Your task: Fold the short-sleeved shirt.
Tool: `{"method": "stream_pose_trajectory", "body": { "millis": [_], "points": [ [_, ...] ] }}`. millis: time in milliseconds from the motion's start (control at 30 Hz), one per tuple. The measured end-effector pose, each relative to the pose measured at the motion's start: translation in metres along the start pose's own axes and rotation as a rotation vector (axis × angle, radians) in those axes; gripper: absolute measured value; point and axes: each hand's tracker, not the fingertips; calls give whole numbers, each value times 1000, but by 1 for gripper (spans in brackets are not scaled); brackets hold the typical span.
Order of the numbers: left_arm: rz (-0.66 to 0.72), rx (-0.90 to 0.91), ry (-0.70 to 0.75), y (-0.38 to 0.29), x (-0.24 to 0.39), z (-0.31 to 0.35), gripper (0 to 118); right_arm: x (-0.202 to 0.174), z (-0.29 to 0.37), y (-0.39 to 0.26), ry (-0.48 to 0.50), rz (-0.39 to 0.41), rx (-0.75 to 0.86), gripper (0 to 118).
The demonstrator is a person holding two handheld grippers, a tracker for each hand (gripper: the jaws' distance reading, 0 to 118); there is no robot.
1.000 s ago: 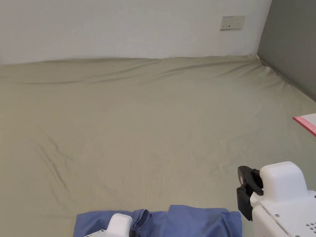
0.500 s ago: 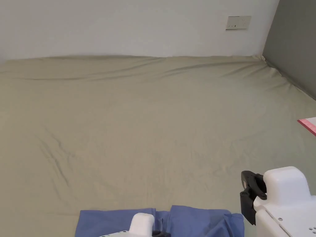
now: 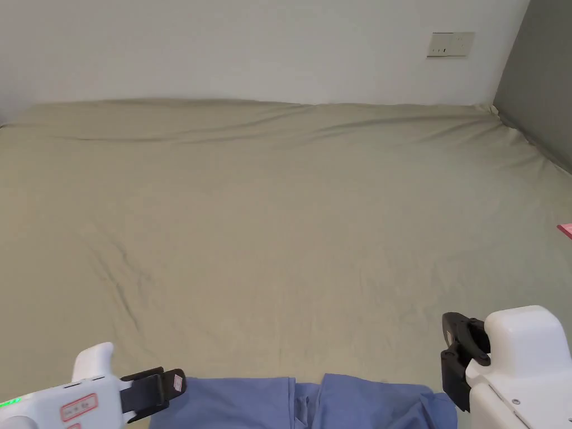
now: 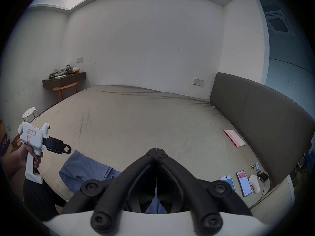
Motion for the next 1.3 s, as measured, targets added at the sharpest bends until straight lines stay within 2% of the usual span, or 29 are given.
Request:
{"method": "stream_pose_trajectory", "body": {
  "millis": [33, 67, 100, 133, 167, 300, 433, 500, 533, 567, 600, 633, 667, 700, 733, 767, 900, 967, 1300],
  "points": [
    [34, -23, -14, -1, -11, 0, 60, -1, 0, 0, 1, 3, -1, 3],
    [71, -47, -30, -2, -22, 0, 68, -2, -1, 0, 3, 4, -2, 3],
    [105, -80, -45, -5, -31, -2, 84, -3, -1, 0, 5, 4, -4, 3],
    [130, -108, -65, -7, -39, -5, 106, -3, -2, 1, 7, 5, -4, 3],
    [149, -124, -92, -11, -46, -7, 118, -4, -2, 1, 8, 6, -5, 3],
    [272, -163, -115, -17, -65, -22, 118, -7, -3, 2, 11, 14, -7, 3],
    [391, -160, -260, -26, -66, -38, 118, -9, -3, 2, 16, 25, -13, 3],
    [489, -205, -400, -26, -65, -49, 113, -10, -4, 2, 16, 28, -17, 3],
    [540, -227, -421, -32, -62, -60, 109, -11, -5, 1, 17, 27, -18, 3],
    [513, -240, -362, -30, -78, -74, 98, -12, -6, 1, 19, 27, -19, 3],
    [478, -257, -329, -31, -74, -78, 75, -13, -7, 2, 21, 26, -20, 3],
    [435, -263, -293, -31, -71, -81, 24, -14, -7, 2, 22, 26, -19, 3],
    [381, -296, -180, -35, -65, -88, 16, -14, -7, 2, 24, 25, -19, 3],
    [349, -316, -122, -37, -59, -91, 16, -15, -7, 2, 27, 26, -19, 3],
    [355, -267, -188, -34, -57, -86, 16, -15, -7, 2, 28, 27, -20, 3],
    [322, -259, -163, -29, -54, -81, 16, -15, -7, 2, 28, 29, -20, 3],
    [78, -225, -18, -27, -24, -67, 16, -14, -7, 3, 25, 32, -19, 3],
    [26, -195, 18, -25, -15, -59, 16, -13, -6, 3, 22, 32, -17, 3],
    [37, -71, 123, -2, -38, -4, 14, -13, -3, 4, 20, 30, -7, 3]
  ]
}}
